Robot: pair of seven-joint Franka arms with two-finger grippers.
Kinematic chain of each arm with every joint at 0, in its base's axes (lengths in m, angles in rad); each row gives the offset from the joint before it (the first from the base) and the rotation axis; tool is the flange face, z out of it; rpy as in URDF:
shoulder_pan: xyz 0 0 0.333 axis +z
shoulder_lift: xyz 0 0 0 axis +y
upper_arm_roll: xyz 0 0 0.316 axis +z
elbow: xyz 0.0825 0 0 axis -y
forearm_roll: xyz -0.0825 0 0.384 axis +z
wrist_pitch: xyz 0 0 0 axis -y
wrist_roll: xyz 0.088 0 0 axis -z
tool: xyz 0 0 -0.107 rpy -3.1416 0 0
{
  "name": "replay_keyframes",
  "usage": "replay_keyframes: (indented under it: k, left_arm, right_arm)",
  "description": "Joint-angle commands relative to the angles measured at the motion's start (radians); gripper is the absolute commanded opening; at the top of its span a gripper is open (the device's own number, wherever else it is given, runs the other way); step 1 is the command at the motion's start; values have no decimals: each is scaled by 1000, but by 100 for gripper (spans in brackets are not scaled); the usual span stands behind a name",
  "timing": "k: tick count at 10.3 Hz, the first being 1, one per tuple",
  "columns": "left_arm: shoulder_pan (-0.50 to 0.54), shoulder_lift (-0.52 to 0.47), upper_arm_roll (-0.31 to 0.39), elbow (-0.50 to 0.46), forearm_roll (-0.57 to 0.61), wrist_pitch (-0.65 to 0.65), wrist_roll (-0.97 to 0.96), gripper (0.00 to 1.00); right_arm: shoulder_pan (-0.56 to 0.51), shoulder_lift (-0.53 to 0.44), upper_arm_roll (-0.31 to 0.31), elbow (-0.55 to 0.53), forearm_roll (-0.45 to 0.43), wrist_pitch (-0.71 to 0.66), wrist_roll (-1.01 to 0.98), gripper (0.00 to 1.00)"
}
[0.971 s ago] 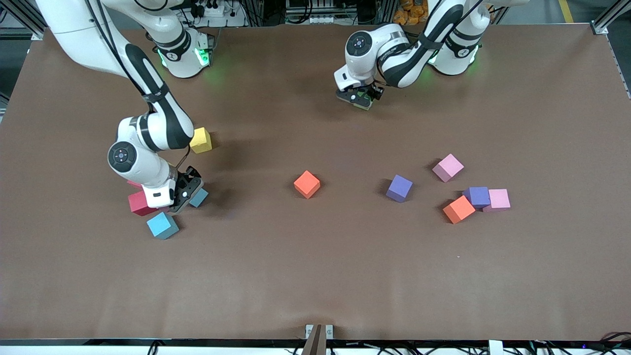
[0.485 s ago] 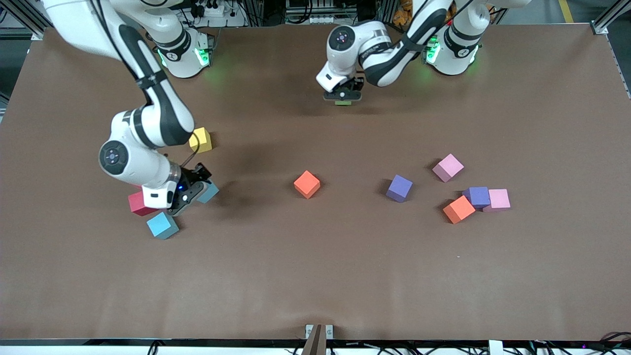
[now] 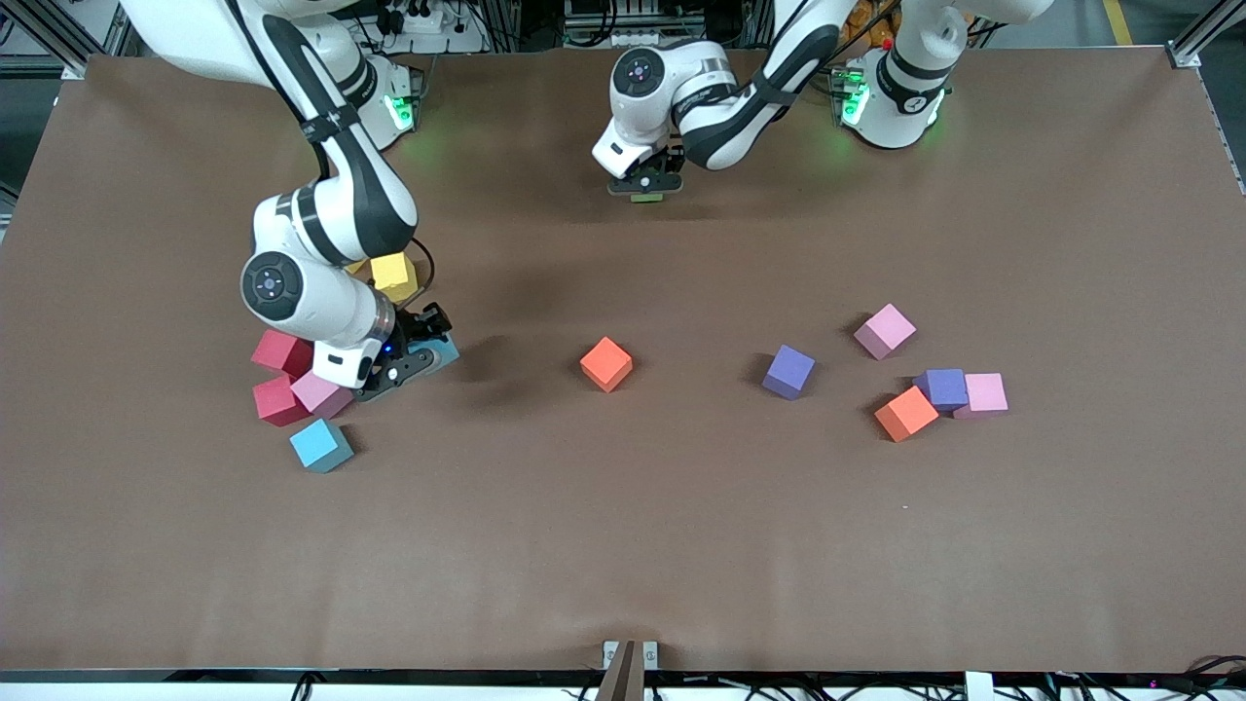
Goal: Form number 2 with 11 blocks
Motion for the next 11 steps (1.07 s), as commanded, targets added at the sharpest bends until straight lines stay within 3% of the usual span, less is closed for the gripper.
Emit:
replay_keyframes:
  k: [1,5,6,7,8,9,11]
  left_arm:
    - [-22,38,14,30,32,7,8,5]
    - [-51,60,55,80,35,9,26,8]
    - [-51,75,64,93,35,9,55,18]
    - [-56,78,83,96,35,9,66,32]
    - [-63,77,86,96,35,9,66,92]
    - [-63,77,86,96,35,7,66,100]
    - [-54,65,86,94,35,0,48,100]
  right_arm:
    - [44,-74,-3,-79,17,1,22,29]
    - [250,-130,-4,-139,-6,12,8,28]
    - [280,-131,-4,-142,-23,10,3,28]
    - [313,-131,-3,-143,-32,10,2,28]
    - [343,-131,-4,-143,-35,15,2,27]
    - [345,-126,-4,-143,-61,29,2,27]
    - [359,-121,-3,-143,-116,33,-6,26]
